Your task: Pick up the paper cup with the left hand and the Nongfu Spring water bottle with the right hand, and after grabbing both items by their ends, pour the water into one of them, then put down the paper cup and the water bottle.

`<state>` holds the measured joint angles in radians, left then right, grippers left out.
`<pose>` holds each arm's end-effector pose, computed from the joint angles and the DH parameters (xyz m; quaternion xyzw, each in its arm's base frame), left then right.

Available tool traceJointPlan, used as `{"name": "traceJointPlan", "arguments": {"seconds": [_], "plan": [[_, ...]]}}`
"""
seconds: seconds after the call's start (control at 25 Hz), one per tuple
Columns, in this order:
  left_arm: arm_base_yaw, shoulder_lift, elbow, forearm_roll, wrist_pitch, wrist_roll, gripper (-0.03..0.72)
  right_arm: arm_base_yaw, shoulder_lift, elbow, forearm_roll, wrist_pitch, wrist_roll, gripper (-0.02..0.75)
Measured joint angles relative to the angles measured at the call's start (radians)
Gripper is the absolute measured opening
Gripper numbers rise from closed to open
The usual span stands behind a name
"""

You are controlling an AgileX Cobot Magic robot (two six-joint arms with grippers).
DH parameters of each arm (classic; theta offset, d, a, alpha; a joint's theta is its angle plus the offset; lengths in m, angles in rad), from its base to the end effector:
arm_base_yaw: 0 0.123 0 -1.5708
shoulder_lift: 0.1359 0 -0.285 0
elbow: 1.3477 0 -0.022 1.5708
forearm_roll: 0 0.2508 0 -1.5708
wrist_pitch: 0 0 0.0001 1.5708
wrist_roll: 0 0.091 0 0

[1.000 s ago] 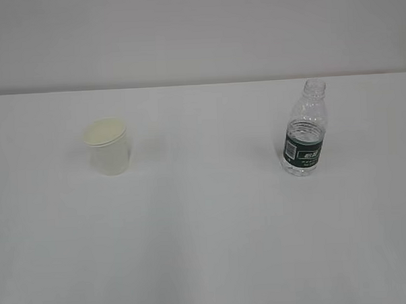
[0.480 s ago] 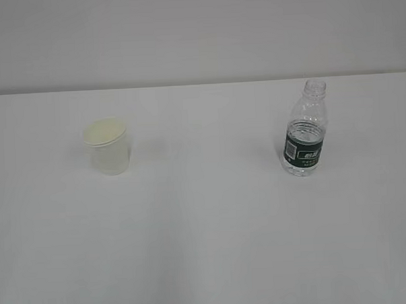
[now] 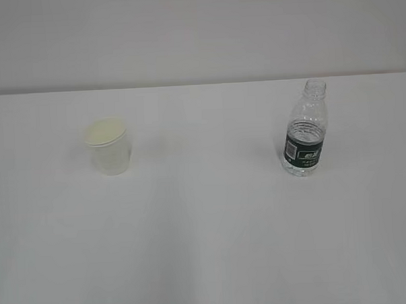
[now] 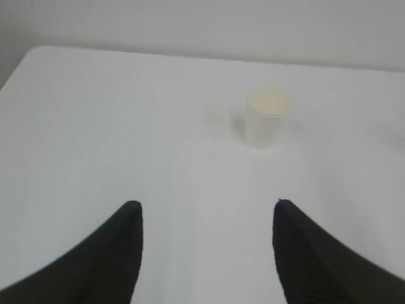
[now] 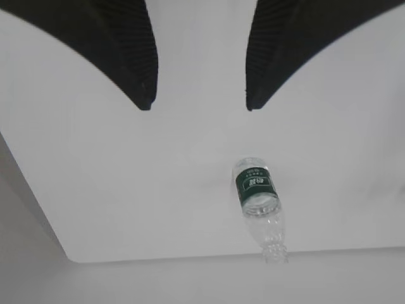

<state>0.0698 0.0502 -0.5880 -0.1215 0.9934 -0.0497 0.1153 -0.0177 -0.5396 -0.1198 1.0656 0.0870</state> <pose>-0.0044 -0.0096 0.3079 -0.0477 0.8218 -0.0550 0.5652 -0.0119 -0.0110 0.2880 -0.0077 0.8377 -0.0046 0.5460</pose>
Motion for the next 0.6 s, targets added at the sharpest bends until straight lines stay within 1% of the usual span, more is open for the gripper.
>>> {"name": "traceJointPlan", "arguments": {"seconds": [0.16, 0.24, 0.36, 0.48, 0.6], "plan": [[0.000, 0.167, -0.069, -0.002, -0.033, 0.017, 0.461, 0.000, 0.032, -0.017, 0.050, -0.054, -0.004, 0.347], [-0.005, 0.246, -0.095, 0.001, -0.085, 0.029, 0.461, 0.000, 0.069, -0.026, 0.078, -0.104, -0.004, 0.347], [-0.037, 0.336, -0.107, 0.038, -0.262, 0.035, 0.461, 0.000, 0.134, -0.028, 0.107, -0.212, -0.007, 0.347], [-0.063, 0.430, -0.109, 0.049, -0.482, 0.037, 0.461, 0.000, 0.211, -0.046, 0.126, -0.318, -0.040, 0.347], [-0.068, 0.542, -0.109, 0.043, -0.633, 0.037, 0.461, 0.000, 0.288, -0.064, 0.127, -0.461, -0.067, 0.347]]}}
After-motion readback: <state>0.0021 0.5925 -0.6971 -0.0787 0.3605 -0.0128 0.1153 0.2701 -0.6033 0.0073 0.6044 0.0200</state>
